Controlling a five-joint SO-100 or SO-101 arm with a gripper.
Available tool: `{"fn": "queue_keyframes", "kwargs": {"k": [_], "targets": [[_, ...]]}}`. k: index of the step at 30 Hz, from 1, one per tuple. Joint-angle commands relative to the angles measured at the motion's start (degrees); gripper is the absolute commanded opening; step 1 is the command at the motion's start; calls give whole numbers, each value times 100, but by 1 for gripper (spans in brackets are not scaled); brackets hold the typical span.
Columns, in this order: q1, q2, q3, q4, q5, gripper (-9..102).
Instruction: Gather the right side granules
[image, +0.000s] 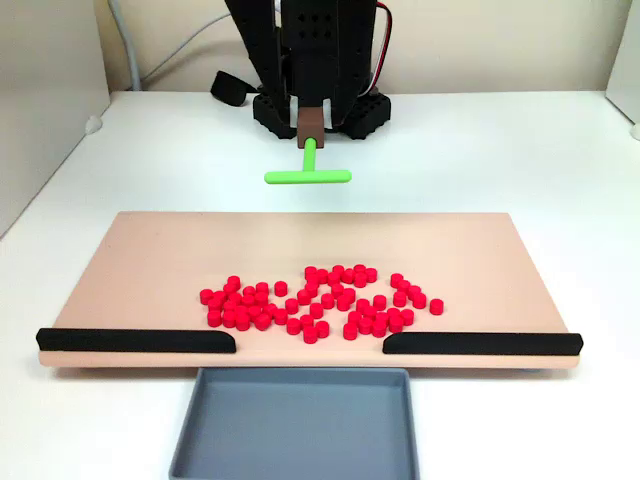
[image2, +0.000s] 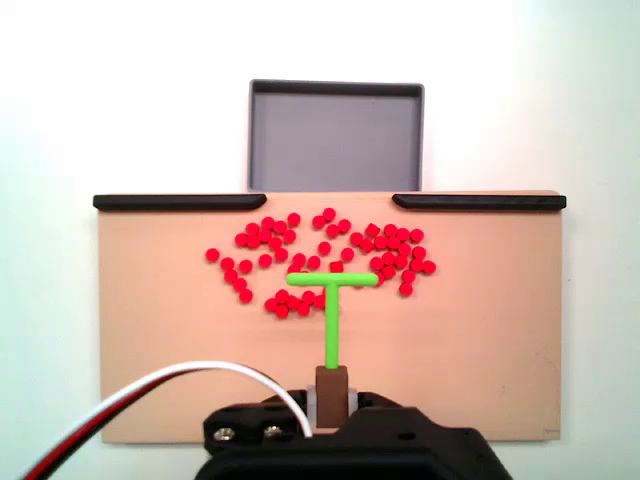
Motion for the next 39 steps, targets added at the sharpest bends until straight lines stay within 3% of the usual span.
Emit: {"fn": "queue_keyframes", "kwargs": {"k": [1, 39], "targets": [[62, 9, -167, -53, 79, 0], [-105, -35, -176, -53, 53, 0]]}}
